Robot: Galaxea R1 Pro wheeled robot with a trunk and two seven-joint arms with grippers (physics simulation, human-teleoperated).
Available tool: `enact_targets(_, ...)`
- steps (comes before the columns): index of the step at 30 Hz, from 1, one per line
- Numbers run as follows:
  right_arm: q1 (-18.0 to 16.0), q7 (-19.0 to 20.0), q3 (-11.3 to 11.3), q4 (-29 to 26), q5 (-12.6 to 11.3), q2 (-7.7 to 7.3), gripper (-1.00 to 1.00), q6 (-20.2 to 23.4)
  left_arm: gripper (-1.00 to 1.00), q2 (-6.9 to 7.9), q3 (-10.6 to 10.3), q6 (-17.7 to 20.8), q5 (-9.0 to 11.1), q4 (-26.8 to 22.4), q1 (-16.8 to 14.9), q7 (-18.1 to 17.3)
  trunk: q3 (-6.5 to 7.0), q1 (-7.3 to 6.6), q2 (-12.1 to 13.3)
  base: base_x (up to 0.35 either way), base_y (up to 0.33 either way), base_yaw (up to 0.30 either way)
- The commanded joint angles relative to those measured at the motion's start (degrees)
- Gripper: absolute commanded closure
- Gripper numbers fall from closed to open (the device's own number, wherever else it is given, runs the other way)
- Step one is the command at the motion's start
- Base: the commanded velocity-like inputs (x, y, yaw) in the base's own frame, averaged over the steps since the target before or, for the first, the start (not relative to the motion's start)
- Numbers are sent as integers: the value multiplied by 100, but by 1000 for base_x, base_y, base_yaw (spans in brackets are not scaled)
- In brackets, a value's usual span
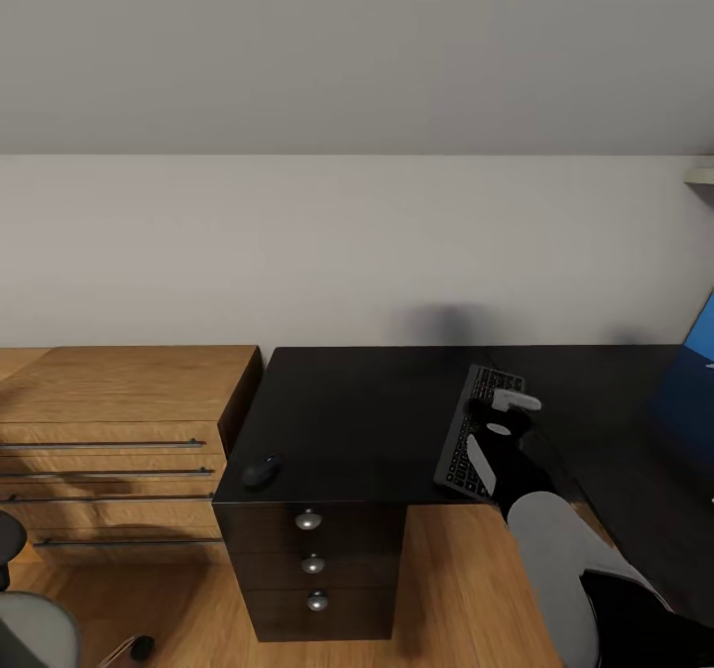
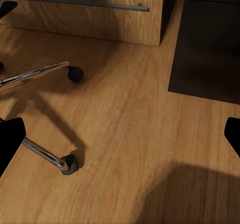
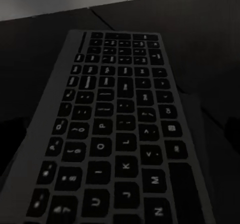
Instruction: In the bedroom, organize the workspace by keeping the computer under the desk, ensuring the monitor is on the desk, placing the keyboard on the desk next to the monitor, placing the mouse on the desk next to the keyboard, moving the folder from the swivel chair onto the desk next to the mouse, stacking the notebook on top of the folder with the pen on top of the notebook, and positioning the swivel chair next to the desk.
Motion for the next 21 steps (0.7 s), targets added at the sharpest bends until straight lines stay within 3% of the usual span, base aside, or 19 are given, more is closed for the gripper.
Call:
enact_targets(1, 4, -4, -17, -12, 71, 26, -100, 36, -100, -1, 25, -9, -60, -1, -1, 41, -5, 0, -3, 0, 0, 0)
enact_targets(8, 77, 7, 54, -14, 218, 193, -100, 37, -100, -1, 25, -9, -61, -1, -2, 37, -5, 0, -3, 7, 0, 0)
enact_targets(15, 111, 17, 628, 64, 270, 239, -100, 75, -100, -1, 25, -9, -61, -1, -3, 37, -5, 0, -3, 210, 0, 0)
enact_targets(21, 115, 18, 786, 100, 275, 244, -100, 90, -100, -1, 25, -9, -61, -1, -1, 37, -5, 0, -3, 259, 0, 0)
